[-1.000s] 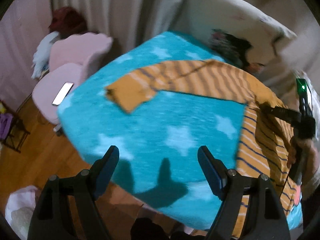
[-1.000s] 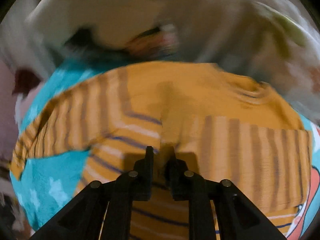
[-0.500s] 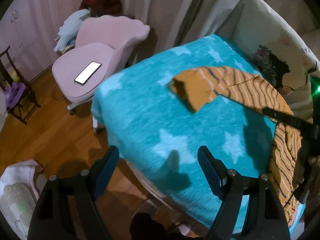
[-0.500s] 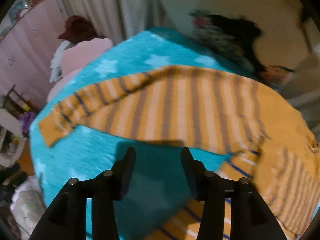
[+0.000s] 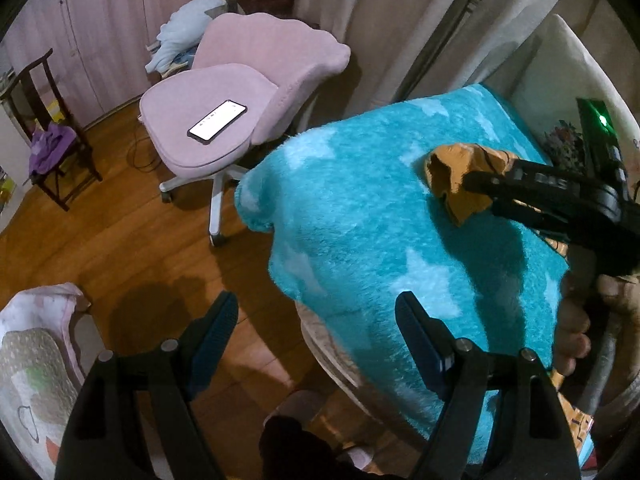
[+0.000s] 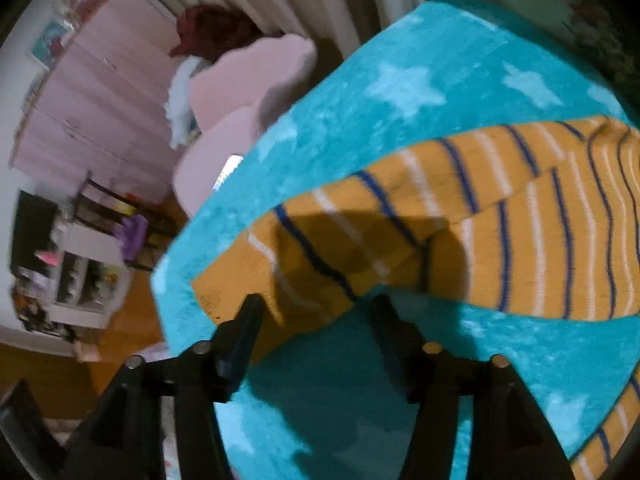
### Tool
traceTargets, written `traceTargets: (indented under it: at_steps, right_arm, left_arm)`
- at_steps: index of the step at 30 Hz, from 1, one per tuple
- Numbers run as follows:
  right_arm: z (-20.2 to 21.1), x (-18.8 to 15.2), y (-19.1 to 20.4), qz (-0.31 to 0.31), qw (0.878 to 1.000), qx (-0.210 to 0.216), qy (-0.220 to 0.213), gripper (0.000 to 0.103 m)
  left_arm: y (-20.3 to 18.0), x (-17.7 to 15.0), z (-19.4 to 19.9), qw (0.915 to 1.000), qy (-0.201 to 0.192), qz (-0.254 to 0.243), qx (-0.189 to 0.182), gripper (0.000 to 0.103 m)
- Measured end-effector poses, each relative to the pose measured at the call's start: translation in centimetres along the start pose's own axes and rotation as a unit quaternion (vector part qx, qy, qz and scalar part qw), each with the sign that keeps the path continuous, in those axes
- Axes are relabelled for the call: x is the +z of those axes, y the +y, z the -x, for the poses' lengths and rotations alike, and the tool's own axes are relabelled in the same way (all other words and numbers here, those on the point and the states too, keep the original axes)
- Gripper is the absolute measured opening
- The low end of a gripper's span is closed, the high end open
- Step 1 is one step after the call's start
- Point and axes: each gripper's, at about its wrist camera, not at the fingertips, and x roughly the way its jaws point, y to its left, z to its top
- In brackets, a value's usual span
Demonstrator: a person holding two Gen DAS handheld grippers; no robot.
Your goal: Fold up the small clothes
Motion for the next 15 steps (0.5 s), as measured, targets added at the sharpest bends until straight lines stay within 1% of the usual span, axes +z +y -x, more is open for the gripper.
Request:
traceTargets:
  at_steps: [1,2,3,4,6,9,10,12,14,15]
  right_arm:
    - [-0.3,0.1,0.5,0.006,1.0,-0.013,-0.001,0.067]
    - [-0.4,0.1,1.0,0.012,1.0,-0.025,-0.006,0.062]
    - [-0.4,0.2,1.2,0.015,1.0,-0.025,-0.006,0.029]
    - [-0.6,0.2,1.4,0.019,1.0,-0.023,-0.002,0.013]
    - [0.2,0.1,1.2,0.013,1.0,-0.014,-0.009,0.012]
    - [3.8,-0.8,0.7,0.03,0.999,-0.011,-0.042,0.011]
    - [5.5,-1.4,0.2,0.039,0.998,-0.014,-0.056,0.011]
    - [8.8,-2.4,-1.5,0.046,0.996,-0.024,-0.076,0.011]
    - [12.7,-4.0,-4.4,0.039,0.994,-0.037,-0.096,0.011]
    - [14.7,-4.9,-6.4,0.031,0.993,-0.049,-0.105,0.011]
  left_arm:
    - [0.0,0.0,-0.1,1.0,0.001,0.0,-0.001,0.08]
    - [0.0,0.0,0.0,1.0,0.001,-0.001,-0.002,0.08]
    - [-0.1,0.0,0.0,1.0,0.001,-0.002,-0.003,0.08]
    - [-0.1,0.0,0.1,1.0,0.0,-0.003,-0.004,0.08]
    - [-0.5,-0.1,0.4,0.9999,-0.003,-0.01,-0.009,0.08]
    - [-1.6,0.0,0.5,0.9996,-0.005,-0.024,-0.015,0.08]
    - [-2.2,0.0,0.5,0.9994,-0.005,-0.029,-0.018,0.08]
    - [-3.7,0.1,0.7,0.9989,-0.005,-0.039,-0.027,0.08]
    - [-6.0,-0.1,1.3,0.9976,-0.015,-0.056,-0.038,0.08]
    - [-6.9,-0.3,1.6,0.997,-0.019,-0.062,-0.041,0.08]
